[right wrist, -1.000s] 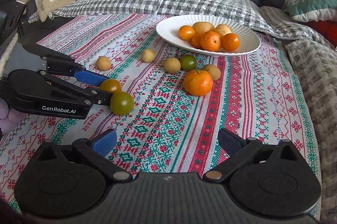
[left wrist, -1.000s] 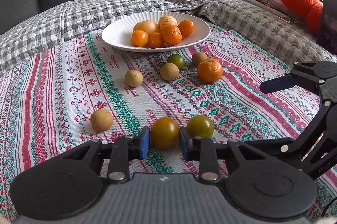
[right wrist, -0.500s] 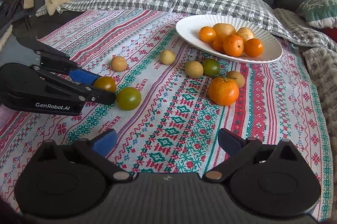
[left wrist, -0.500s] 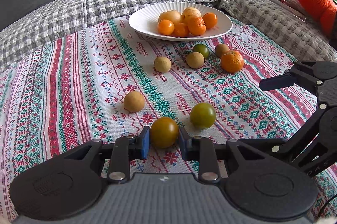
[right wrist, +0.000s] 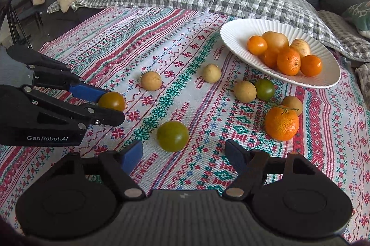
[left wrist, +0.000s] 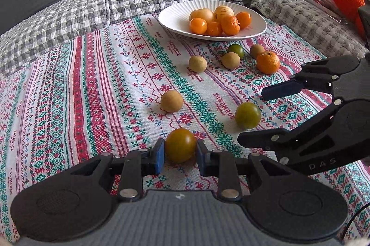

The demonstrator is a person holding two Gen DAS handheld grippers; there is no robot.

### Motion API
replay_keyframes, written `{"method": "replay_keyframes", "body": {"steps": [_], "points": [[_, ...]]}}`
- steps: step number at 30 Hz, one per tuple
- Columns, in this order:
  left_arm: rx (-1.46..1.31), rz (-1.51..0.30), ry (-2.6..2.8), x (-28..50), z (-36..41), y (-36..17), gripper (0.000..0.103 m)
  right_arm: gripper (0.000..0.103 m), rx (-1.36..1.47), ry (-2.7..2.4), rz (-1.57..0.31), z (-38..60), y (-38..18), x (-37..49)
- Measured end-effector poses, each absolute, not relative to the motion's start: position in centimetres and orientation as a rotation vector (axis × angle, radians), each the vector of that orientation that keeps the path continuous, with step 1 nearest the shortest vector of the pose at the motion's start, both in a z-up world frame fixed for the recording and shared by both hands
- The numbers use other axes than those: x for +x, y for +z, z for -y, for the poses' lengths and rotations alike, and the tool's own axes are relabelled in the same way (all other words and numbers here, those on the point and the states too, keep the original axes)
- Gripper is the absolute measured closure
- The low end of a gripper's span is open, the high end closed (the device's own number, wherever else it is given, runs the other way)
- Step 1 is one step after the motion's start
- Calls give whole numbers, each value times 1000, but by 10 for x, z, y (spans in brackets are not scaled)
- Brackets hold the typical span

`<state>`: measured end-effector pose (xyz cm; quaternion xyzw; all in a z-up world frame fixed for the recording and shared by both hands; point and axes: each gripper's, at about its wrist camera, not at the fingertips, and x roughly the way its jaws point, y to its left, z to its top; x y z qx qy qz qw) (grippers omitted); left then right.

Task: Organize fruits
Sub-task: 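Grasp a yellow-green tomato with the left tool while the right tool grasps a green tomato, then carry the yellow-green tomato with the left tool while the right tool carries the green tomato to the plate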

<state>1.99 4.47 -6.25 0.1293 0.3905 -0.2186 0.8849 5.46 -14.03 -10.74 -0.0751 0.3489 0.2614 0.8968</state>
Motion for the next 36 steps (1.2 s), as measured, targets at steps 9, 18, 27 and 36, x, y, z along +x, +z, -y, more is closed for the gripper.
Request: {"method": "replay_keyframes", "body": {"steps": [9, 18, 27, 36], "points": [[263, -816, -443, 20, -47, -62, 86, 55, -173, 556, -717, 131, -105, 58], [259, -819, -441, 21, -45, -62, 86, 76, -178, 564, -716, 132, -104, 58], [225, -836, -451, 24, -42, -61, 86, 76, -174, 566, -702, 139, -99, 55], [202, -838, -469, 27, -38, -59, 86, 76, -139, 535, -667, 154, -87, 54]]}}
